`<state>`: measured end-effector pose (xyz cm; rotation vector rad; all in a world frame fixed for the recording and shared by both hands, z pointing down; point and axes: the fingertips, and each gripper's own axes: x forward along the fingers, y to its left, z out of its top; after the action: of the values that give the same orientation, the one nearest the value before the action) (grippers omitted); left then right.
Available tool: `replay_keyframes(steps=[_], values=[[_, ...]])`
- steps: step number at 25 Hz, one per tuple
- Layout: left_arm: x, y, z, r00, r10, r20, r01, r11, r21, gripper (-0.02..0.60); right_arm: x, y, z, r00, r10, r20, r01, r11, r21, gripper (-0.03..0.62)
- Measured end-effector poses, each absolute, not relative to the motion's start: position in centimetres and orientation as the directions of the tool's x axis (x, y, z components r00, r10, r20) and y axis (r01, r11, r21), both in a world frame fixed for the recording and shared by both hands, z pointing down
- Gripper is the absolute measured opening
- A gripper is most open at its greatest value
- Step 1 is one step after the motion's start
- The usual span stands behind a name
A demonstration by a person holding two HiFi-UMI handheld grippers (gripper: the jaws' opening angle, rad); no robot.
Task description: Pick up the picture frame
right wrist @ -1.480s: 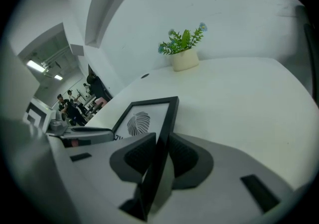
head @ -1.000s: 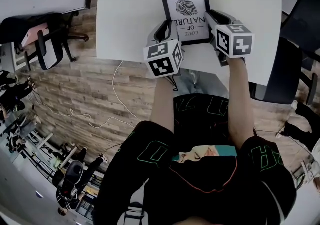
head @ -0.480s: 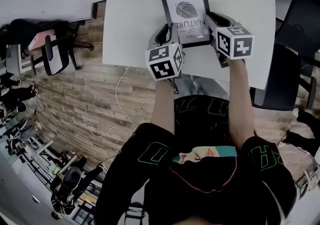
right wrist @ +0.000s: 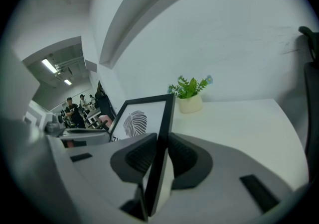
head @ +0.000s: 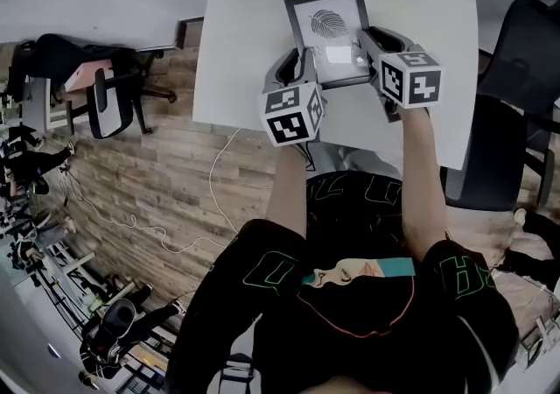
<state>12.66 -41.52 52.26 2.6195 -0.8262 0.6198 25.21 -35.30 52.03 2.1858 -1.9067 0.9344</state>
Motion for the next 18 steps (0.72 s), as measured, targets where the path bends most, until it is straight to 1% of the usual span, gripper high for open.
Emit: replay_keyframes(steps=[18], values=[[14.7, -44.5, 43.9, 0.789, -0.51, 0.342, -0.57, -0.815, 0.1, 0.078, 26.9, -37.8, 43.8, 0.095, -0.926, 0.365, -0.949, -0.196, -0.248, 0.078]])
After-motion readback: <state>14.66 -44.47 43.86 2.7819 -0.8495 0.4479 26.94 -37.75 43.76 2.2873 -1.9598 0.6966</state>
